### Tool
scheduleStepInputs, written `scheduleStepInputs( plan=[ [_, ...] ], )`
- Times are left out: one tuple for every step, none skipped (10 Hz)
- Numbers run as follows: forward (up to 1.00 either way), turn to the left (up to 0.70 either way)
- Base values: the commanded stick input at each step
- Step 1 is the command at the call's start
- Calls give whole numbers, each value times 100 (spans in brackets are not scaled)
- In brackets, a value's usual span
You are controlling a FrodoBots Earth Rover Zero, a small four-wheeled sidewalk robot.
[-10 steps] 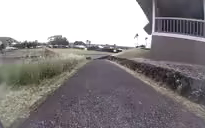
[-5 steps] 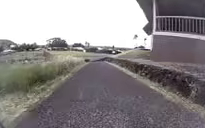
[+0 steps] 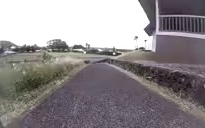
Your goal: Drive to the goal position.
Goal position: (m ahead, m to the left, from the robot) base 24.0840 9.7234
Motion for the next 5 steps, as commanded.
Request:
scheduleStepInputs(
  plan=[
    [70, 15],
    [70, 29],
    [70, 25],
    [70, 2],
    [70, 1]
  ],
)
